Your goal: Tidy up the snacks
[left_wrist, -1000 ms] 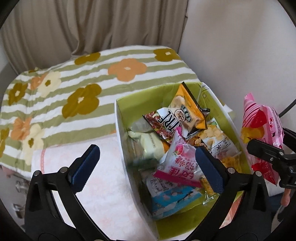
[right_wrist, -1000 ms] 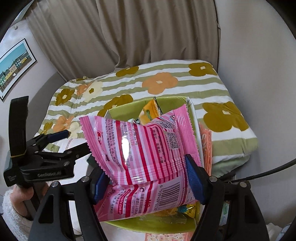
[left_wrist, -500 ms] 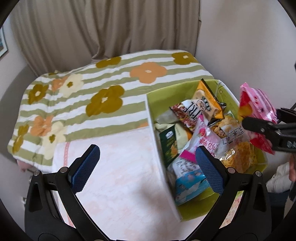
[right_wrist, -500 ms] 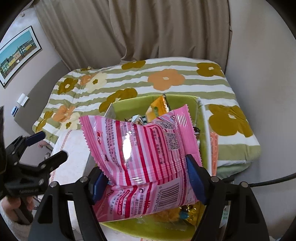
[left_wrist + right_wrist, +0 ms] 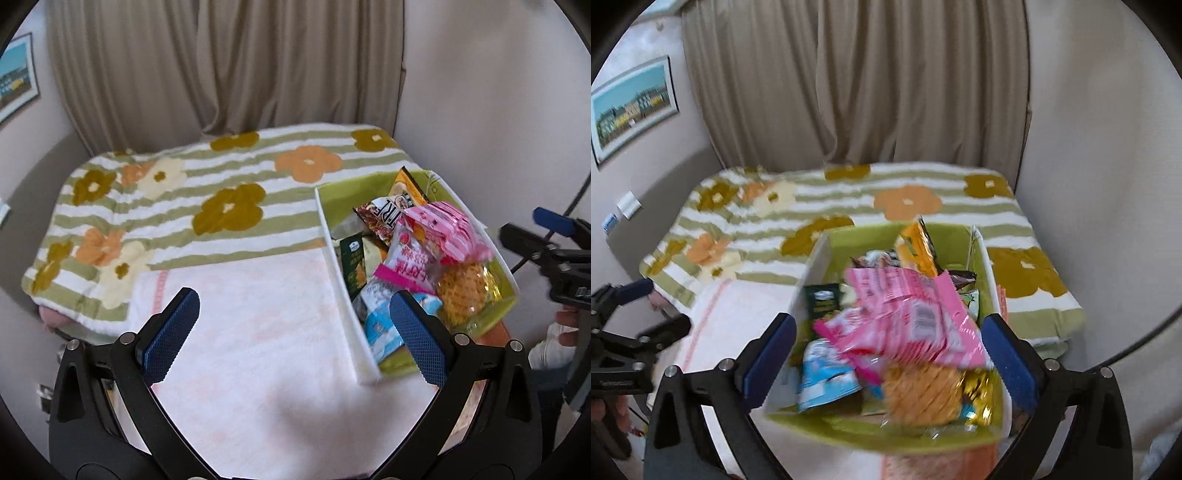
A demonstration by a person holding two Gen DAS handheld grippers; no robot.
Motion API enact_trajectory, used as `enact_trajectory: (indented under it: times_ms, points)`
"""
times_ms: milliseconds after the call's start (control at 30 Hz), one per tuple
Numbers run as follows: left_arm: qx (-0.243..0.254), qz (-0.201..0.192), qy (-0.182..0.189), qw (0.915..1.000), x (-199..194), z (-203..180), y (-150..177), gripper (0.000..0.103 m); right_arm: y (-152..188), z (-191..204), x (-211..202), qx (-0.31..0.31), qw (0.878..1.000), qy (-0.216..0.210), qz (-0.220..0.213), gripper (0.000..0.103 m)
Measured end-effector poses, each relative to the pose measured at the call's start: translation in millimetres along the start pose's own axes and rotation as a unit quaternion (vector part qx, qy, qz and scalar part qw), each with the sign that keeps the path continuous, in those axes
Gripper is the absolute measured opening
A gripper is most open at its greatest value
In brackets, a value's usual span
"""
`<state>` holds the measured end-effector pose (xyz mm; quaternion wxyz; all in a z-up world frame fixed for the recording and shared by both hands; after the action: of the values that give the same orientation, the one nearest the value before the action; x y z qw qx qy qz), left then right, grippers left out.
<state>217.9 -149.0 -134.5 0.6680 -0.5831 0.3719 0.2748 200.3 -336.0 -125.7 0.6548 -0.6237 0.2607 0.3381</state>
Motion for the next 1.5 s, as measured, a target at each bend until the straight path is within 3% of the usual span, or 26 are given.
enact_trajectory:
  times_ms: [267,533,900,1500]
  points:
    - [-0.013,-0.087,0.010,0.9961,-113,21,58,0.102,45,55,-109,0.006,0.997,0.025,-0.071,0.100]
    - [-0.032,-0.155,0.011,0.9873,-190,38,116,0.102,93,85,-162,-0.001,0.993,0.053,-0.108,0.100]
    - [-0.034,-0.164,0.022,0.9856,-207,41,150,0.102,116,95,-179,0.005,0.991,0.065,-0.119,0.100]
    - [-0.029,-0.183,0.017,0.9825,-218,35,148,0.102,116,93,-187,0.014,0.989,0.061,-0.133,0.100]
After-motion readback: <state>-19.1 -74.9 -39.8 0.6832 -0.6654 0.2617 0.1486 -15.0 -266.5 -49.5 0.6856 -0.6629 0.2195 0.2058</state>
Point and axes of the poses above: each gripper's, at about its wrist camera, not at the fingertips, and x roughly the way its jaws point, z to its left, y to its underside, the point moved 7 cm from there along x, roughly the way its jaws point, and after that the axes turned 9 degrees about z, right-handed, at the moved point
